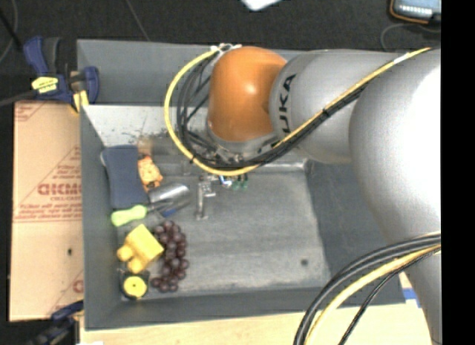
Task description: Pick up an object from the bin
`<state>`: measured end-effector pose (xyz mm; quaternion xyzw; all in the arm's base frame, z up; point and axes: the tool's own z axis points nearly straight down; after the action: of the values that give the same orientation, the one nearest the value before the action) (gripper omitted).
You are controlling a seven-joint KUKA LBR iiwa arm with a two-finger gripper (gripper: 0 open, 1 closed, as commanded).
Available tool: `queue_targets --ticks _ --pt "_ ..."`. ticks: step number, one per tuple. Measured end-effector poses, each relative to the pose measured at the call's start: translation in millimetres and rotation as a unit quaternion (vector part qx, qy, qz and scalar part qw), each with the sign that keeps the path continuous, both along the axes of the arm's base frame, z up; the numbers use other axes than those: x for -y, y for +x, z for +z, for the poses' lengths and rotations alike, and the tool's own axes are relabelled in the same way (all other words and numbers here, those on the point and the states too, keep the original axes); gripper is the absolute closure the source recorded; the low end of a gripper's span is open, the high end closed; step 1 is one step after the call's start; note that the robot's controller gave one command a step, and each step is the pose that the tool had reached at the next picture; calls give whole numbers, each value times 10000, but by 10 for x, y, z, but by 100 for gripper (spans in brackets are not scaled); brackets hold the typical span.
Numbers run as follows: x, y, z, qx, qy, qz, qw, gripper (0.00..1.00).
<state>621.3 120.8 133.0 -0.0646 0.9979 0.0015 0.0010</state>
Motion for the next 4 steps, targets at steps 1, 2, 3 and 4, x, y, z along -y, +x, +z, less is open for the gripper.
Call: queue_targets --ticks 1,2,3,4 --pt "-64 96 -235 31 -12 27 10000 0" --pt "-135 150 -623 3 1 -386 9993 100" --pt "-135 150 -623 3 2 -388 9992 100" --pt "-182 215 -599 -2 -2 -462 9989 100"
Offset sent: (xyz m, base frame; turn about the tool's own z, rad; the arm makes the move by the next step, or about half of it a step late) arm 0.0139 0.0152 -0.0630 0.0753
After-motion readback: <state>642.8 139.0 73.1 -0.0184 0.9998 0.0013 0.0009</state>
